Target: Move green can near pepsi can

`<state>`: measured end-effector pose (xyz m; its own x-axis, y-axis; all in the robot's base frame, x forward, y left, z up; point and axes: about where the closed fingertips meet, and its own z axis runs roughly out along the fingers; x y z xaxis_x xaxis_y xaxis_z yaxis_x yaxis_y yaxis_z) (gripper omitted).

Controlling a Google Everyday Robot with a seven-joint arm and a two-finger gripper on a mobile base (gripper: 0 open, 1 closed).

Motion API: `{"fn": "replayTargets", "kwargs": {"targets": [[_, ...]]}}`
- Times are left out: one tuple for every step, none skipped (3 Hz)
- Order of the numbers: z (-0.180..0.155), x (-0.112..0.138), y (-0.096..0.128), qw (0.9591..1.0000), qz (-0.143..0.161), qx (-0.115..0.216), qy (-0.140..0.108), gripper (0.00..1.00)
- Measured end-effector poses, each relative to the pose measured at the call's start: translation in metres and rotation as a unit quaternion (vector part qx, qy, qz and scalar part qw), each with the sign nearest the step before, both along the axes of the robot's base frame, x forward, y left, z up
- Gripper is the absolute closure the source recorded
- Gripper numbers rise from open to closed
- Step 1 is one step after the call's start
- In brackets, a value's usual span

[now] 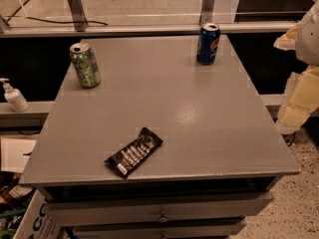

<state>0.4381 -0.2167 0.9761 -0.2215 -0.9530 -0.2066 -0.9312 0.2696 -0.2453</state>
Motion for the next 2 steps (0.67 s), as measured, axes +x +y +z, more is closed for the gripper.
{"fn": "replayTargets", "kwargs": {"targets": [[0.0, 0.0, 0.0, 1.0, 0.0, 0.0, 0.0, 0.0], [-0.0053, 0.003, 0.0037, 0.9993, 0.002, 0.036, 0.009, 0.0]]}}
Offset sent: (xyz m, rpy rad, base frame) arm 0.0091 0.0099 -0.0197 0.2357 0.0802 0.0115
